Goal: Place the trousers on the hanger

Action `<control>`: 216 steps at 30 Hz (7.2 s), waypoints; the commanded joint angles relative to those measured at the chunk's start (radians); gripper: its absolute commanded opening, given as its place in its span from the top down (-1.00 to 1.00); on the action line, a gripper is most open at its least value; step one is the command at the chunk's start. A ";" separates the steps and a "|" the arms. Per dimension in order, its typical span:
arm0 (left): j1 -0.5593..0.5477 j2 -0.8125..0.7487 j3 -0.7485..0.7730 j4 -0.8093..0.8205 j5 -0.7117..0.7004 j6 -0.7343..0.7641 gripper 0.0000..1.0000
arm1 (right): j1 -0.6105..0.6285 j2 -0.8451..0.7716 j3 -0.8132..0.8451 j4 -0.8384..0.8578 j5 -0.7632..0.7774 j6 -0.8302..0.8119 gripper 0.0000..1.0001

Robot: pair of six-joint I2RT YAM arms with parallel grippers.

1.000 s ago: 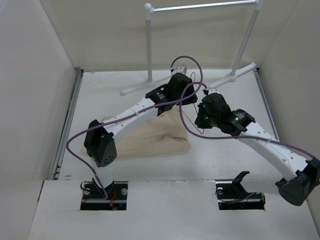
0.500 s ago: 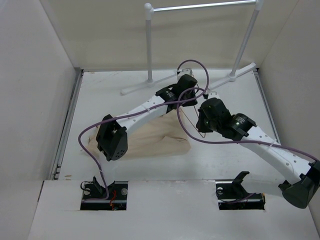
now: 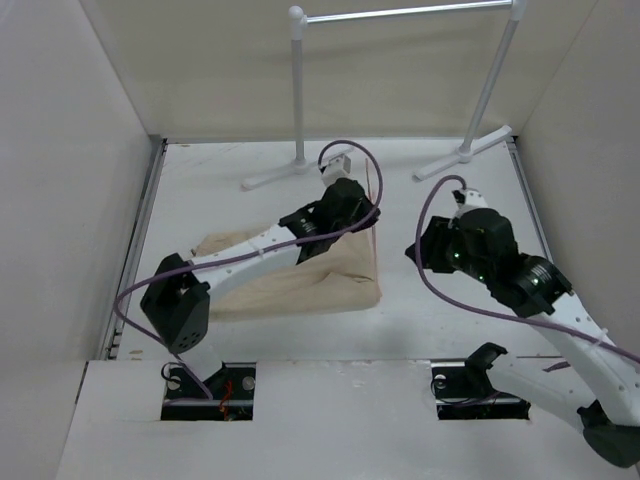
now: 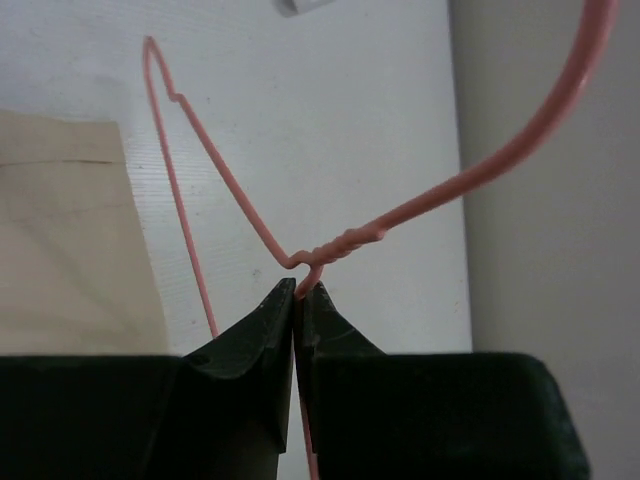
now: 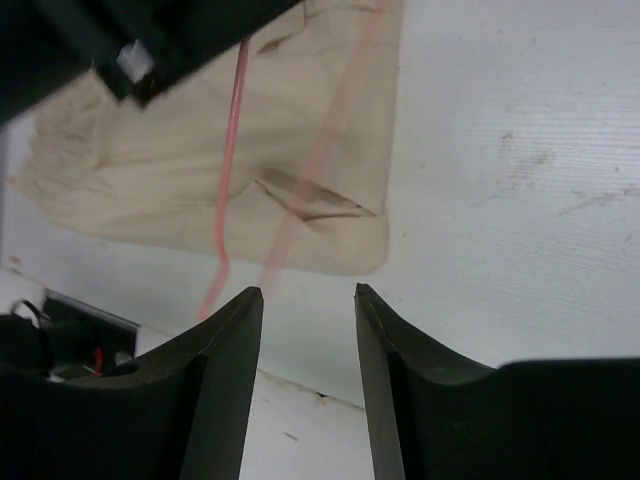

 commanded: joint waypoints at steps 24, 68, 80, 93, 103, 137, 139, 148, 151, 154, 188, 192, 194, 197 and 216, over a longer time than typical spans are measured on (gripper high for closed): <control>-0.095 -0.223 -0.455 0.626 -0.014 -0.194 1.00 | -0.243 0.090 -0.536 0.892 -0.522 0.518 0.51; -0.194 -0.093 -0.308 -0.010 -0.340 -0.325 1.00 | -0.338 0.108 -0.256 0.375 -0.149 0.103 -0.21; -0.247 -0.140 -0.280 -0.093 -0.394 -0.328 1.00 | -0.327 0.290 -0.320 0.509 -0.294 0.145 0.05; -0.278 -0.151 -0.295 -0.067 -0.402 -0.332 1.00 | -0.320 0.386 -0.372 0.676 -0.343 0.202 0.28; -0.290 -0.151 -0.360 0.129 -0.351 -0.328 0.98 | -0.312 0.622 -0.296 0.725 -0.383 0.216 0.74; -0.161 0.013 -0.447 0.278 -0.314 -0.211 1.00 | -0.241 0.616 -0.289 0.808 -0.386 0.184 0.19; -0.157 0.013 -0.436 0.264 -0.317 -0.202 1.00 | -0.240 0.639 -0.283 0.822 -0.403 0.182 0.16; -0.152 0.011 -0.430 0.235 -0.320 -0.182 1.00 | -0.235 0.768 -0.292 0.907 -0.468 0.233 -0.01; -0.143 -0.001 -0.447 0.233 -0.319 -0.173 1.00 | -0.238 0.760 -0.320 0.967 -0.514 0.290 0.61; -0.132 -0.025 -0.475 0.223 -0.322 -0.151 1.00 | -0.263 0.693 -0.331 0.984 -0.511 0.323 0.77; -0.052 -0.461 -0.711 0.005 -0.440 0.181 1.00 | -0.428 0.587 -0.397 0.849 -0.409 0.291 0.73; -0.059 -0.435 -0.668 0.035 -0.445 0.234 1.00 | -0.424 0.597 -0.394 0.848 -0.390 0.293 0.55; -0.062 -0.435 -0.654 0.037 -0.446 0.241 1.00 | -0.419 0.578 -0.394 0.836 -0.382 0.291 0.29; -0.075 -0.462 -0.625 0.026 -0.451 0.240 1.00 | -0.416 0.501 -0.394 0.802 -0.373 0.278 -0.05; -0.121 -0.510 -0.415 0.012 -0.492 0.272 1.00 | 0.194 0.082 -0.334 0.829 -0.390 0.162 -0.13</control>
